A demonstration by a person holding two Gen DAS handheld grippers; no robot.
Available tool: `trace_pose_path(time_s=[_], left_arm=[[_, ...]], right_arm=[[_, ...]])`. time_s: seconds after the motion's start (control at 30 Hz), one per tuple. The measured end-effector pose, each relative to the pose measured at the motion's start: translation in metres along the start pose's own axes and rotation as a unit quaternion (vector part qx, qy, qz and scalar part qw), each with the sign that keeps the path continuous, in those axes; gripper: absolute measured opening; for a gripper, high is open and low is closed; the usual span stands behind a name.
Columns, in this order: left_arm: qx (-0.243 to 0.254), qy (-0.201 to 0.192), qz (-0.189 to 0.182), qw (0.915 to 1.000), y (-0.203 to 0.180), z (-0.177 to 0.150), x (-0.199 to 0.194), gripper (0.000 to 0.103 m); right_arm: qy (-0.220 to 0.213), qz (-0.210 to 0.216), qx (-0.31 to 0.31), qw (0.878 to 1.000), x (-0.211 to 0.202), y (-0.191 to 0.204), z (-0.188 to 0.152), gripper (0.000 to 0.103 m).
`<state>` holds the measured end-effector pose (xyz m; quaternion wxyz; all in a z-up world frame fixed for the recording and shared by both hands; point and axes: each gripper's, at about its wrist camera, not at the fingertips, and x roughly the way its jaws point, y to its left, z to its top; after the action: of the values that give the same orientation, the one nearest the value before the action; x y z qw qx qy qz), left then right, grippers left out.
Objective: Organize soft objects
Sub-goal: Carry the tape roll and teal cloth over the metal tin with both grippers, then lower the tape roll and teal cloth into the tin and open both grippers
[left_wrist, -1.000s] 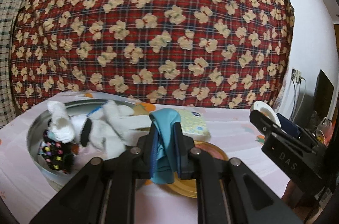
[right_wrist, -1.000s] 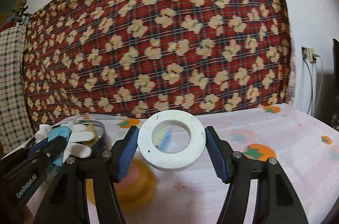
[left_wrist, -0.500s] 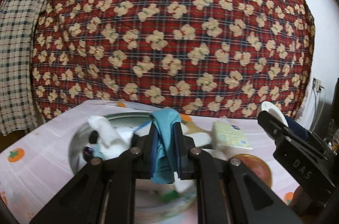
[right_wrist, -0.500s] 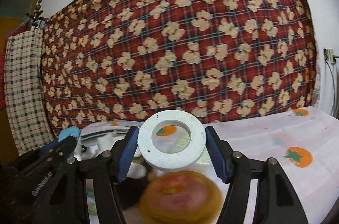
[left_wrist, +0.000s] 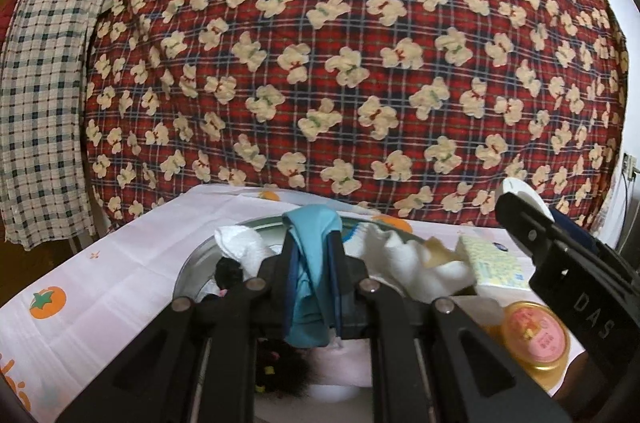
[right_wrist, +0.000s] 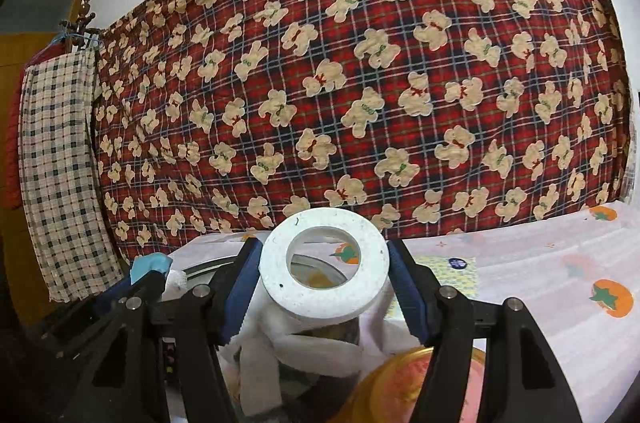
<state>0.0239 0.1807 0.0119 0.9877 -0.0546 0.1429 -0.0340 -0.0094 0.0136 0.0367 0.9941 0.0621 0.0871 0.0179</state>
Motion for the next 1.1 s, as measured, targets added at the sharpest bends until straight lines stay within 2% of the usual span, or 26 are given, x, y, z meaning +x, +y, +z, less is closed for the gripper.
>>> trace_pose_path(time_s=[0.43, 0.73, 0.97, 1.1], left_arm=[[-0.018, 0.031, 0.021, 0.9991, 0.018, -0.005, 0.026, 0.012], [-0.015, 0.036, 0.031, 0.9988, 0.017, -0.001, 0.033, 0.012], [-0.018, 0.054, 0.055, 0.9969, 0.017, 0.012, 0.046, 0.012], [-0.023, 0.071, 0.07, 0.9947, 0.022, 0.009, 0.053, 0.012]], right_arm=[[0.026, 0.002, 0.001, 1.0, 0.038, 0.018, -0.003, 0.066], [0.04, 0.0, 0.013, 0.999, 0.053, 0.017, -0.001, 0.066], [0.058, 0.0, 0.019, 0.998, 0.064, 0.025, 0.004, 0.066], [0.074, -0.003, 0.021, 0.997, 0.073, 0.029, 0.005, 0.066]])
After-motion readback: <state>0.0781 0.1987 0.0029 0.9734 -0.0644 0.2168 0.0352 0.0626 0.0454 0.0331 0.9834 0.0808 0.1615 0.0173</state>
